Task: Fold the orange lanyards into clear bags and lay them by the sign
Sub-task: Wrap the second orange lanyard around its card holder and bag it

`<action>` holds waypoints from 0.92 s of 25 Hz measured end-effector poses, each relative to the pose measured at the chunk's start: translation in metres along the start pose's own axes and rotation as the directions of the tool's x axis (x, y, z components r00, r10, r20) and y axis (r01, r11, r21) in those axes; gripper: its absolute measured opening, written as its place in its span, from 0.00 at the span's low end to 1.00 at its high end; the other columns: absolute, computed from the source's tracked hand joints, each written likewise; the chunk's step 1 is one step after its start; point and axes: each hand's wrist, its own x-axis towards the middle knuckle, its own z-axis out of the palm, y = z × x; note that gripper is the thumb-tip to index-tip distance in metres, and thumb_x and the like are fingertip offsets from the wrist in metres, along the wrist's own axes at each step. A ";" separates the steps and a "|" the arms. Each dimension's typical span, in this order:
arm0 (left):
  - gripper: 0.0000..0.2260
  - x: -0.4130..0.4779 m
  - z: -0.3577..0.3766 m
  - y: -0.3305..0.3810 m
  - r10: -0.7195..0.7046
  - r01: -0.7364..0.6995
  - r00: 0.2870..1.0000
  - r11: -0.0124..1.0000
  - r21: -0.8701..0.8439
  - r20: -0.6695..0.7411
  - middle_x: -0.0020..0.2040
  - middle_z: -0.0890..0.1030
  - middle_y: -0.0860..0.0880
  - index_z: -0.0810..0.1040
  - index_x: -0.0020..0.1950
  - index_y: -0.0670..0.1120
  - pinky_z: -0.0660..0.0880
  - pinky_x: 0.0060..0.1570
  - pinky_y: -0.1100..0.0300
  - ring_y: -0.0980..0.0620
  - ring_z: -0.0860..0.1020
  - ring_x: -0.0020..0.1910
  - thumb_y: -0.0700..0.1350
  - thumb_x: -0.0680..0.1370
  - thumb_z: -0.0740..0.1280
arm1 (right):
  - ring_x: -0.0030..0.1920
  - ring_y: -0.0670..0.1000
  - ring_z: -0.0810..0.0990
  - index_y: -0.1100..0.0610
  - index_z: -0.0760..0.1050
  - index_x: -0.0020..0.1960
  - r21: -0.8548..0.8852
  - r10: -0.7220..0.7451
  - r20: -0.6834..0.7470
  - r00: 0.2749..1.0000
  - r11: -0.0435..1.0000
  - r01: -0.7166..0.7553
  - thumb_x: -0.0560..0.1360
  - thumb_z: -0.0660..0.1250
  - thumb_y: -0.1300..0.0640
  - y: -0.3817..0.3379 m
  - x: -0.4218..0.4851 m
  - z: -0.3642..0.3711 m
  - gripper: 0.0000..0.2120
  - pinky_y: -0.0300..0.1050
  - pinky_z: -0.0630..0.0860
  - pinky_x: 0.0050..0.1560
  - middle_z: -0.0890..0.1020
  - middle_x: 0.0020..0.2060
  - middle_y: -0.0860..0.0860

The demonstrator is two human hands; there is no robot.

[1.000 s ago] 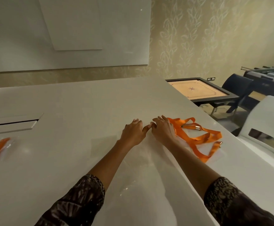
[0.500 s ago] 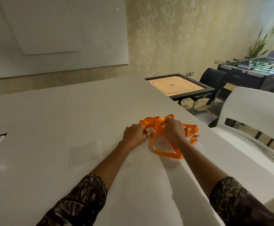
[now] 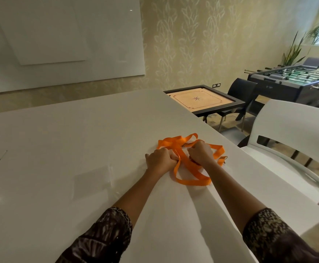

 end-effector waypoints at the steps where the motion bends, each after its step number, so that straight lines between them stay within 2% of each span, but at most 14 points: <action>1: 0.11 0.000 -0.001 0.002 -0.031 0.031 0.999 1.000 0.001 0.022 0.50 0.82 0.50 0.75 0.39 0.55 0.61 0.66 0.42 0.47 0.77 0.56 0.61 0.74 0.66 | 0.35 0.50 0.74 0.59 0.73 0.43 0.031 0.013 0.005 1.000 0.999 -0.013 0.79 0.62 0.58 0.000 0.001 0.001 0.07 0.37 0.67 0.31 0.76 0.37 0.54; 4: 0.10 0.003 -0.010 0.006 -0.108 0.120 0.985 0.989 -0.086 0.138 0.52 0.81 0.48 0.74 0.43 0.52 0.61 0.67 0.41 0.46 0.75 0.58 0.58 0.73 0.68 | 0.32 0.49 0.72 0.59 0.73 0.42 0.078 0.043 0.031 0.999 0.996 -0.046 0.79 0.61 0.56 0.000 0.001 0.001 0.10 0.38 0.67 0.31 0.74 0.33 0.53; 6: 0.12 0.005 -0.023 0.005 -0.119 0.153 0.978 0.967 -0.204 0.170 0.50 0.82 0.46 0.76 0.46 0.47 0.69 0.64 0.44 0.45 0.78 0.55 0.53 0.70 0.70 | 0.30 0.48 0.72 0.58 0.73 0.41 0.089 0.054 0.027 0.998 0.994 -0.056 0.80 0.61 0.57 0.000 0.001 0.001 0.11 0.38 0.69 0.30 0.76 0.33 0.52; 8: 0.11 0.006 -0.041 0.003 -0.106 0.131 0.989 0.954 -0.269 0.108 0.46 0.84 0.45 0.80 0.46 0.46 0.77 0.55 0.49 0.44 0.81 0.49 0.51 0.70 0.70 | 0.34 0.52 0.79 0.59 0.75 0.44 0.124 0.062 0.022 0.998 0.990 -0.064 0.80 0.60 0.56 0.001 0.000 -0.001 0.10 0.42 0.77 0.36 0.80 0.37 0.55; 9: 0.11 0.007 -0.051 0.002 -0.107 0.115 0.993 0.961 -0.252 0.042 0.46 0.84 0.45 0.81 0.47 0.46 0.77 0.53 0.52 0.44 0.81 0.48 0.51 0.70 0.69 | 0.37 0.54 0.82 0.60 0.75 0.46 0.139 0.068 0.018 0.997 0.988 -0.070 0.80 0.59 0.55 0.001 -0.001 -0.002 0.11 0.44 0.80 0.40 0.81 0.40 0.56; 11: 0.10 0.010 -0.072 0.000 -0.093 0.080 0.986 0.992 -0.092 -0.138 0.49 0.83 0.47 0.82 0.51 0.49 0.71 0.52 0.55 0.44 0.80 0.51 0.48 0.71 0.67 | 0.43 0.56 0.83 0.61 0.75 0.51 0.132 0.066 -0.004 0.998 0.989 -0.064 0.80 0.59 0.55 0.000 -0.002 -0.004 0.11 0.48 0.81 0.45 0.81 0.44 0.57; 13: 0.12 0.014 -0.091 0.000 0.036 0.007 0.963 0.987 0.158 -0.268 0.50 0.83 0.48 0.81 0.54 0.51 0.67 0.53 0.54 0.45 0.78 0.53 0.45 0.72 0.66 | 0.44 0.54 0.80 0.61 0.76 0.53 0.093 0.031 -0.056 0.998 0.995 -0.026 0.79 0.58 0.57 -0.002 -0.002 -0.006 0.10 0.47 0.79 0.43 0.81 0.46 0.56; 15: 0.12 0.017 -0.109 0.001 0.174 -0.064 0.943 0.932 0.358 -0.283 0.51 0.83 0.47 0.81 0.55 0.51 0.66 0.54 0.52 0.45 0.76 0.55 0.43 0.74 0.64 | 0.44 0.52 0.77 0.60 0.77 0.54 0.089 0.002 -0.113 0.994 0.996 0.008 0.78 0.58 0.60 -0.007 -0.003 -0.007 0.10 0.46 0.75 0.42 0.80 0.49 0.56; 18: 0.12 0.022 -0.129 0.003 0.253 -0.116 0.935 0.881 0.459 -0.248 0.52 0.82 0.46 0.81 0.55 0.51 0.68 0.53 0.52 0.44 0.74 0.56 0.42 0.76 0.63 | 0.47 0.52 0.78 0.58 0.77 0.56 0.152 -0.062 -0.162 0.985 0.984 0.087 0.77 0.60 0.61 -0.020 -0.006 -0.008 0.11 0.46 0.76 0.45 0.80 0.53 0.55; 20: 0.11 0.023 -0.139 0.004 0.245 -0.158 0.948 0.917 0.366 -0.204 0.52 0.82 0.46 0.81 0.55 0.51 0.71 0.53 0.52 0.44 0.75 0.56 0.42 0.76 0.63 | 0.49 0.51 0.78 0.57 0.77 0.60 0.232 -0.173 -0.168 0.971 0.950 0.209 0.78 0.61 0.61 -0.032 -0.009 -0.010 0.12 0.45 0.77 0.47 0.80 0.55 0.54; 23: 0.08 0.026 -0.147 0.000 0.160 -0.164 0.985 0.984 -0.066 -0.071 0.54 0.81 0.44 0.79 0.56 0.47 0.78 0.50 0.53 0.46 0.79 0.53 0.43 0.78 0.66 | 0.52 0.49 0.78 0.56 0.76 0.63 0.318 -0.357 -0.118 0.926 0.870 0.376 0.79 0.63 0.55 -0.049 -0.014 -0.015 0.14 0.43 0.76 0.51 0.81 0.56 0.53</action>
